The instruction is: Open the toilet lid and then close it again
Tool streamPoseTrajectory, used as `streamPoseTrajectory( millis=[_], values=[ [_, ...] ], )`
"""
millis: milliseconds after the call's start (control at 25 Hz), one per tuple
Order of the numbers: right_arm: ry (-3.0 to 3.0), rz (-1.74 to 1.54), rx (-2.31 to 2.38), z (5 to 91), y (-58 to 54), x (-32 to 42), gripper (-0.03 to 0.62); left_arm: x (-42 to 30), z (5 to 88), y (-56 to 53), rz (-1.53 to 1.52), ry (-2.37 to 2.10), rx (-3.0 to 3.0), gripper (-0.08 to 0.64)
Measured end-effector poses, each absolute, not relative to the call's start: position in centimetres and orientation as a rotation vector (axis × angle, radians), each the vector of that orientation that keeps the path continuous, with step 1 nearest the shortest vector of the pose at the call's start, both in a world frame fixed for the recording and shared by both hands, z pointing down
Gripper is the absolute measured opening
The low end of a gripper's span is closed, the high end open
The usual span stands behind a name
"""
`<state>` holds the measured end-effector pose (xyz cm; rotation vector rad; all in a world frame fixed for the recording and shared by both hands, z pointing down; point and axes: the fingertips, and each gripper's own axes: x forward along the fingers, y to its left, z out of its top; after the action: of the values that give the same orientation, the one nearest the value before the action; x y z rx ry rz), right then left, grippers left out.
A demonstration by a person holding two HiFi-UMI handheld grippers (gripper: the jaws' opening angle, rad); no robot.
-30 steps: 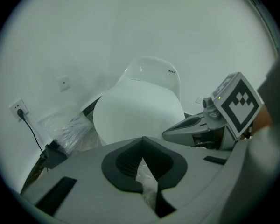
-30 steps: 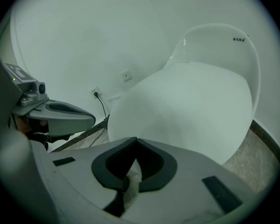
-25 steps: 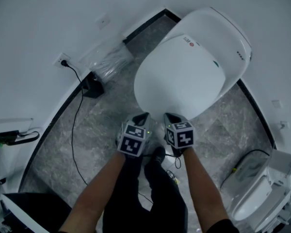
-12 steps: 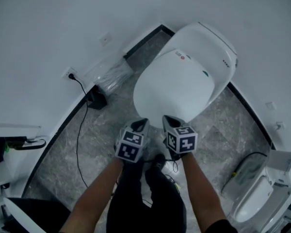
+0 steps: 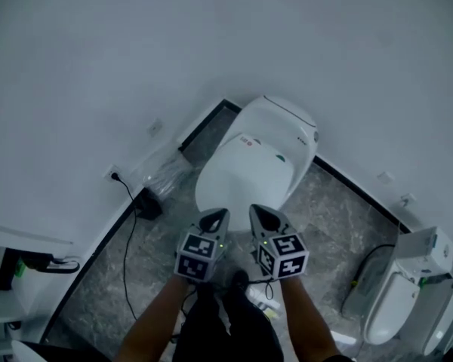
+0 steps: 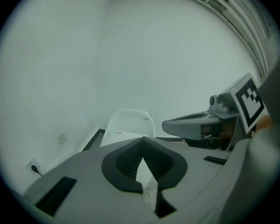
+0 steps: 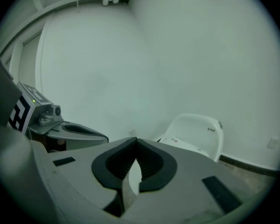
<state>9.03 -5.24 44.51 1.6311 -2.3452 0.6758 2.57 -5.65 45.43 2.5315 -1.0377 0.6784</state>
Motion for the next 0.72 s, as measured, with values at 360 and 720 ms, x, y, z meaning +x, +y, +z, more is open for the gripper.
streamPoseTrajectory(
  millis=[360, 720],
  values=[
    [-2.394, 0.443, 1.787, 33.9, -0.4, 8.8, 0.011, 2.2, 36.6, -2.7, 0.529, -1.005, 2.644, 0.008],
    [-2.4, 0.378, 1.974, 27.4, 6.1, 6.2, 0.011, -1.4, 31.4, 3.3, 0.472, -0.893, 2.772, 0.008]
  ],
)
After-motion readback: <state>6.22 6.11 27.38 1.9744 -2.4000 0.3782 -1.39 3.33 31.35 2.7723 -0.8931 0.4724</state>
